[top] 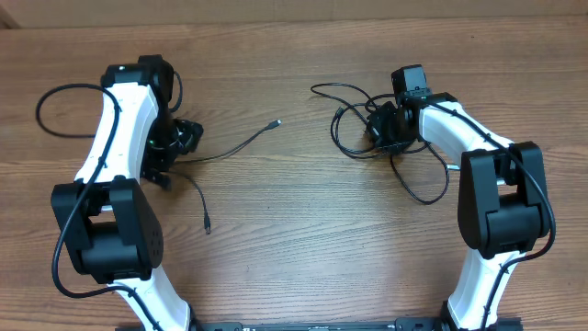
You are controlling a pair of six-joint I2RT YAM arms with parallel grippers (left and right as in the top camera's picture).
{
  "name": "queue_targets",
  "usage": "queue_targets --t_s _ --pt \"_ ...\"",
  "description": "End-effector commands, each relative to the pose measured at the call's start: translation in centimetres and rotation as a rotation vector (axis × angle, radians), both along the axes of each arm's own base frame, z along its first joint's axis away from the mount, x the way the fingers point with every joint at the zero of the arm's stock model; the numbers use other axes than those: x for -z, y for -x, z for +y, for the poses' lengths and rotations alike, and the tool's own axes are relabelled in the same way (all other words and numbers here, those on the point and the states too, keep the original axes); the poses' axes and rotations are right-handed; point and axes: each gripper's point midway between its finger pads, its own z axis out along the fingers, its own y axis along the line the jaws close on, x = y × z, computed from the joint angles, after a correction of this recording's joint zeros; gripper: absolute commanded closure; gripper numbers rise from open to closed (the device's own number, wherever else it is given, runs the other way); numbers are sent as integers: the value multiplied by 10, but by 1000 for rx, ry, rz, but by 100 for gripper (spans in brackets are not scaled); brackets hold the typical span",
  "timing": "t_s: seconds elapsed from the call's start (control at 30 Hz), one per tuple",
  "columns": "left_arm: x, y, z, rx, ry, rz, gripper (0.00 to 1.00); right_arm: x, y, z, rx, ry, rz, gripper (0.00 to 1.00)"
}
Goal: Untangle cables
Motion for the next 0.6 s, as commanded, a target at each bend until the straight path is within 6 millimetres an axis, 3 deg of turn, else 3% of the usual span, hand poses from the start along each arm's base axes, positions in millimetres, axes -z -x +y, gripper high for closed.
queue_targets --t_s 0.0,0.4,0.57 --pt "4 0 14 -205 -121 -18 1 33 20 -17 24 78 92 78" --pt "73 -17 5 -196 -94 -147 0 32 23 -9 4 66 98 77" --pt "88 -39 9 -201 -103 -269 0 32 25 0 -17 66 93 77"
